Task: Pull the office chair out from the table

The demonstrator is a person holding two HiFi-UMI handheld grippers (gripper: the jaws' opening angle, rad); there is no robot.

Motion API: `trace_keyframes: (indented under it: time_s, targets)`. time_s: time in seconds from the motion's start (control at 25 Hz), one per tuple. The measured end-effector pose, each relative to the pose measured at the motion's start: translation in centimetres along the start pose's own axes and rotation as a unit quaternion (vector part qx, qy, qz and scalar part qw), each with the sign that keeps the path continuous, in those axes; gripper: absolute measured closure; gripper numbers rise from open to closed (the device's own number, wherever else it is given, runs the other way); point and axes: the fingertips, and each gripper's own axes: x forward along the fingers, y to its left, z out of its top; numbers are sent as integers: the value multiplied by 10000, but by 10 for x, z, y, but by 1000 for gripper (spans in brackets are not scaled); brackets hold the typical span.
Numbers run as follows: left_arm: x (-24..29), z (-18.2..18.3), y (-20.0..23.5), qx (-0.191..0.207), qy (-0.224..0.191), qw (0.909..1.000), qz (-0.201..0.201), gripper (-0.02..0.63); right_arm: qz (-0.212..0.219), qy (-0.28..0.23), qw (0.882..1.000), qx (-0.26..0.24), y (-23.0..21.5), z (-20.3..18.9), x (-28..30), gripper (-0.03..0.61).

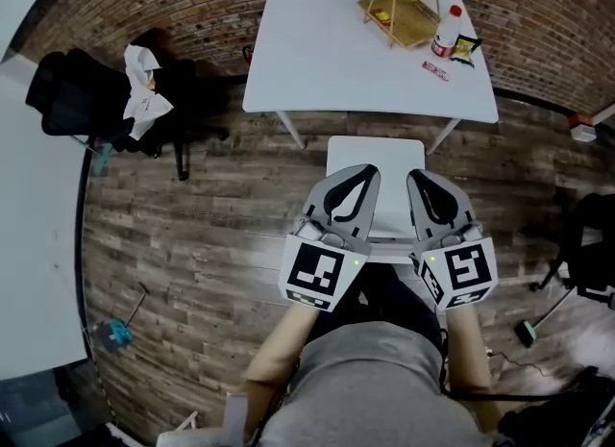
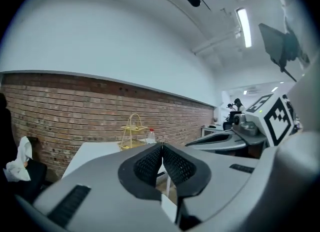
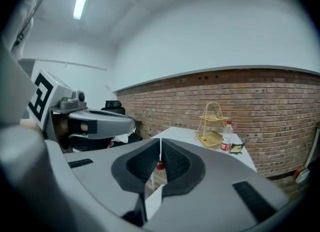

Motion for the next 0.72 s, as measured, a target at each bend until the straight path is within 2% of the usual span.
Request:
trace_keyframes:
  time_s: [0.12, 0.24, 0.72]
  targets:
    - [2, 2, 3, -110, -15, 9997, 206, 597, -174, -238, 9992, 283, 0, 9, 2, 561]
    - [3, 1, 3, -82, 38, 9995, 304, 598, -165, -361, 9978, 529, 3, 13, 3, 563]
    - [-1, 1, 6, -17, 94, 9985, 538, 597, -324, -545, 9953, 738, 6, 19, -3, 565]
